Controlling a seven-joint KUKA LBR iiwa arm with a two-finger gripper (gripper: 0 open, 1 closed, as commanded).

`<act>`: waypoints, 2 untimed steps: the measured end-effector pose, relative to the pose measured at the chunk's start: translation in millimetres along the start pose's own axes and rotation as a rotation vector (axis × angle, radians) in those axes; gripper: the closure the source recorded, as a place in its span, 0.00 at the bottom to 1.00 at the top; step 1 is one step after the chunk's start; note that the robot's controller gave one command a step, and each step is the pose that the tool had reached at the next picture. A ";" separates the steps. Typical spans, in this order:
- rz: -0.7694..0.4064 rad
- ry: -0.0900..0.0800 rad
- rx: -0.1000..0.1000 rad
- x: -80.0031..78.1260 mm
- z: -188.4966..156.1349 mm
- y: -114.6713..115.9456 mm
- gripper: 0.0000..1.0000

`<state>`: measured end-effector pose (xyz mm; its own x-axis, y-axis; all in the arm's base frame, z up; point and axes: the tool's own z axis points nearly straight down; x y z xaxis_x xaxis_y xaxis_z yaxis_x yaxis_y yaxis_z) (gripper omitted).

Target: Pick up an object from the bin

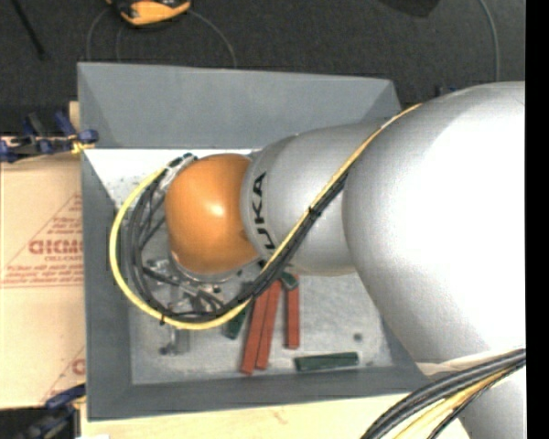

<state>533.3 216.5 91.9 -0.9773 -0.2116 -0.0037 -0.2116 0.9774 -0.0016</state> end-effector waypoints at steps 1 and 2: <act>-0.073 0.003 -0.001 -15.0 2.0 -13.0 0.00; -0.245 0.001 -0.001 -10.9 -3.5 -53.0 0.00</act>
Offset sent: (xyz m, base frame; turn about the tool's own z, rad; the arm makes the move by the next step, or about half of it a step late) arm 0.0207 -0.0591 0.0046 -0.2558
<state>555.1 167.1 95.5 -0.8970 -0.4420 -0.0026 -0.4419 0.8970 -0.0018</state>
